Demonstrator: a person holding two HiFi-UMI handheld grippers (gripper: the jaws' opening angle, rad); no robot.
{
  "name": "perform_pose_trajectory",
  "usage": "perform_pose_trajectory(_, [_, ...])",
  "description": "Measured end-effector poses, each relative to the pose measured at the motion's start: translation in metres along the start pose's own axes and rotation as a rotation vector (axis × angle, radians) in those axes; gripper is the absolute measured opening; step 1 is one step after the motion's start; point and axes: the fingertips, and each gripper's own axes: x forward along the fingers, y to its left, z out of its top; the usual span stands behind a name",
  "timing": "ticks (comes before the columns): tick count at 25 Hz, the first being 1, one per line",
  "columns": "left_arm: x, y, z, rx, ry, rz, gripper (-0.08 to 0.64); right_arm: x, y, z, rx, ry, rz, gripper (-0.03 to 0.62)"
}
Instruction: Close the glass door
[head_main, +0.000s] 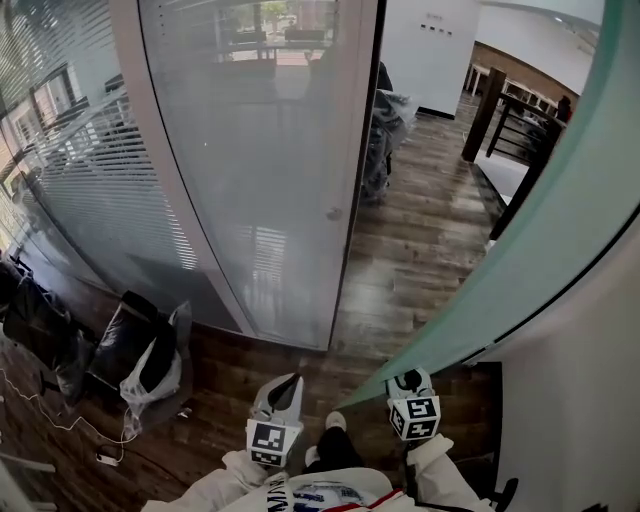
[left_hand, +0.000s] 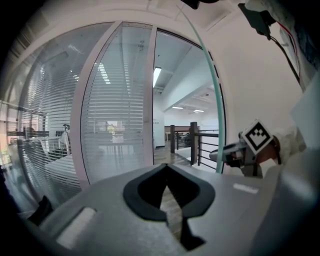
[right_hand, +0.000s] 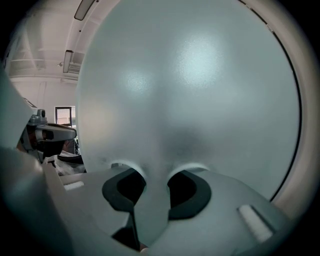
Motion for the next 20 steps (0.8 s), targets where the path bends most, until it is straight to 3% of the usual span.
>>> perform_pose_trajectory(7, [0.027,0.028,0.003,0.001,0.002,0.025,0.002,0.037,-0.001,0.007,0.008,0.037,-0.041,0.118])
perform_pose_trajectory(20, [0.101,0.056,0.023,-0.001,0.002,0.069,0.002,0.095,-0.018,0.034,0.016,-0.004,-0.113,0.117])
